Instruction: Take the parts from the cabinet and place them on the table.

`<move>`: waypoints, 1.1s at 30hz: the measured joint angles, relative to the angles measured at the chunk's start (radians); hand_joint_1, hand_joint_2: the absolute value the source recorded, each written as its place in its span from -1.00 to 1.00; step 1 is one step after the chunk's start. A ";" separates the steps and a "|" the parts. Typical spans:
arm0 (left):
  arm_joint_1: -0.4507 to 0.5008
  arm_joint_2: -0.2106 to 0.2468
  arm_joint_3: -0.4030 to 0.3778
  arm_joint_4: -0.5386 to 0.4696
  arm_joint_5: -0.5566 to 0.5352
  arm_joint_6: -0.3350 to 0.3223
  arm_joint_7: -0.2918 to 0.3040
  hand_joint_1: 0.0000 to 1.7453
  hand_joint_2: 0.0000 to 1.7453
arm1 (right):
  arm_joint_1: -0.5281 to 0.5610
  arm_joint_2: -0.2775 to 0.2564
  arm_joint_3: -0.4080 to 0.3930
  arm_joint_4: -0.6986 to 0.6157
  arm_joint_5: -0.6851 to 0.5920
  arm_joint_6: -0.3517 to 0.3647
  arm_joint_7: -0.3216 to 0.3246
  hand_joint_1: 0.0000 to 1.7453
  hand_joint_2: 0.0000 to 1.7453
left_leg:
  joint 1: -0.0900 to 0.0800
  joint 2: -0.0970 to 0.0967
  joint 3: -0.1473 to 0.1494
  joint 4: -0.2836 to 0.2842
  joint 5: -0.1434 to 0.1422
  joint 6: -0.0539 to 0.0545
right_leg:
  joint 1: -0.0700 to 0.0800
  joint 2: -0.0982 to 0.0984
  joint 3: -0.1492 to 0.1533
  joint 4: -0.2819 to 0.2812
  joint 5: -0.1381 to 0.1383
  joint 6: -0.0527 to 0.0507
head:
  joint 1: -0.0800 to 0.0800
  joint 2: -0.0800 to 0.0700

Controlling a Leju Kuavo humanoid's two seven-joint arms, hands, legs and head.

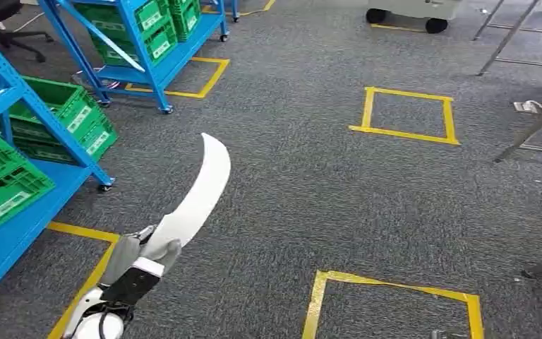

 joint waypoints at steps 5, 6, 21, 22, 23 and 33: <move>-0.001 -0.011 -0.007 0.000 -0.016 -0.003 0.006 1.00 1.00 | 0.013 -0.003 -0.016 0.005 -0.006 0.010 -0.006 -1.00 -1.00 | -0.002 0.051 0.004 0.001 -0.004 -0.003 | 0.000 -0.017 0.047 -0.058 0.056 0.001 | 0.001 0.000; -0.002 -0.015 -0.007 0.000 -0.016 -0.002 0.006 1.00 1.00 | 0.012 -0.005 -0.017 0.005 -0.006 0.011 -0.006 -1.00 -1.00 | -0.002 0.059 0.008 0.002 -0.007 -0.008 | 0.000 -0.045 0.106 -0.157 0.091 -0.001 | 0.002 0.000; -0.026 -0.011 -0.010 0.006 -0.001 -0.001 0.005 1.00 1.00 | -0.001 -0.007 -0.029 0.007 0.021 0.013 -0.002 -1.00 -1.00 | 0.004 -0.016 -0.044 0.105 -0.015 -0.045 | -0.002 0.067 0.119 -0.208 0.104 -0.042 | -0.006 0.000; -0.028 -0.010 -0.010 0.006 0.000 -0.001 0.005 1.00 1.00 | -0.002 -0.008 -0.031 0.007 0.021 0.013 -0.002 -1.00 -1.00 | 0.013 -0.061 -0.015 0.045 0.000 -0.047 | -0.003 0.075 0.116 -0.208 0.106 -0.038 | -0.006 0.000; -0.029 -0.010 -0.011 0.006 0.000 -0.001 0.005 1.00 1.00 | -0.005 -0.008 -0.031 0.007 0.022 0.013 -0.001 -1.00 -1.00 | 0.015 -0.069 -0.006 0.011 -0.011 -0.046 | 0.005 0.087 0.105 -0.195 0.104 -0.032 | -0.005 0.000; -0.030 -0.006 -0.013 0.010 0.005 -0.002 0.000 1.00 1.00 | -0.008 -0.008 -0.039 0.009 0.025 0.016 0.001 -1.00 -1.00 | 0.000 0.026 -0.013 0.016 -0.003 -0.005 | -0.002 -0.007 -0.053 0.115 -0.043 -0.001 | 0.006 0.000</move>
